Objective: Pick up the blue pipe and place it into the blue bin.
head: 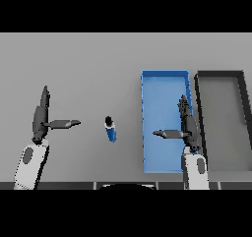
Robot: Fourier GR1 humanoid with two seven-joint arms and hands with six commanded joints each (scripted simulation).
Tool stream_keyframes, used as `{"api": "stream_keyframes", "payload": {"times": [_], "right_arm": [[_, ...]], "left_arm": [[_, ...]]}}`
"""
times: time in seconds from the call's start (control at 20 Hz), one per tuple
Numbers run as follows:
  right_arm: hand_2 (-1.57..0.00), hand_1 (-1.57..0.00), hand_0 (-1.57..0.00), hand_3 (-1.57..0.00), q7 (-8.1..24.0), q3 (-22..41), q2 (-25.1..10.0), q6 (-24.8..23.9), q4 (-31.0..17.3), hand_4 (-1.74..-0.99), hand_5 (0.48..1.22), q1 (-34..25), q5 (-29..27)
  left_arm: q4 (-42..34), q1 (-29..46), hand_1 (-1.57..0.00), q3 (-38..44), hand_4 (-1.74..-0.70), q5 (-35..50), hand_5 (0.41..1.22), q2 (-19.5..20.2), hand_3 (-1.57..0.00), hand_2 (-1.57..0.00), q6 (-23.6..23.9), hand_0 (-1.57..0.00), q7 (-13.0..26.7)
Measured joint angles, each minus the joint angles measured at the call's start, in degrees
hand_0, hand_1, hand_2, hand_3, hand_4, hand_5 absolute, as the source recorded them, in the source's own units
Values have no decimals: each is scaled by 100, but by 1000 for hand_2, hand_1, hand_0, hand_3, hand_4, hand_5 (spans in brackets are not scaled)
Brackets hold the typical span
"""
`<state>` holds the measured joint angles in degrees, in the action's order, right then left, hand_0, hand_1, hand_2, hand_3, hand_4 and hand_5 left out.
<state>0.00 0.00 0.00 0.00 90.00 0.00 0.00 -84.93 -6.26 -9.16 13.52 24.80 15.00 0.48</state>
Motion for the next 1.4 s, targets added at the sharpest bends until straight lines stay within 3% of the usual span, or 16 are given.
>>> {"api": "stream_keyframes", "payload": {"times": [0.3,0.35,0.4,0.55,0.75,0.95,1.05,1.15,1.4], "right_arm": [[1,1,1,1,54,-57,-44,-1,-86,-1205,629,-128,-23],[1,1,1,1,-491,71,-450,73,168,-1201,628,94,358],[1,1,1,1,-674,170,-692,124,304,-1197,627,223,613],[1,1,1,1,-676,415,-821,147,544,-1196,623,475,989],[1,1,1,1,-572,390,-884,170,620,-1192,621,469,966],[1,1,1,1,-601,409,-928,191,570,-1176,615,411,1011],[1,1,1,1,-632,440,-917,221,604,-1173,616,435,1007],[1,1,1,1,-564,449,-932,189,652,-1174,618,455,1064],[1,1,1,1,-470,464,-834,218,706,-1205,618,506,965]], "left_arm": [[67,-129,1,-4,-966,2,593,-22,1,1,-4,1,51],[71,114,1,-161,-963,-75,592,339,1,1,-577,1,-399],[147,142,1,-212,-960,-90,590,586,1,1,-961,1,-600],[344,157,1,-291,-961,-155,595,871,1,1,-1471,1,-948],[200,251,1,-332,-976,2,584,1009,1,1,-1847,1,-1163],[-357,550,1,-670,-1048,20,535,1314,1,1,-2371,1,-1012],[-556,581,1,-913,-1095,-10,510,1280,1,1,-2598,1,-977],[-705,586,1,-1240,-1126,-117,485,1146,1,1,-2725,1,-646],[-825,485,1,-1725,-1144,-486,452,787,1,1,-2697,1,-346]]}}
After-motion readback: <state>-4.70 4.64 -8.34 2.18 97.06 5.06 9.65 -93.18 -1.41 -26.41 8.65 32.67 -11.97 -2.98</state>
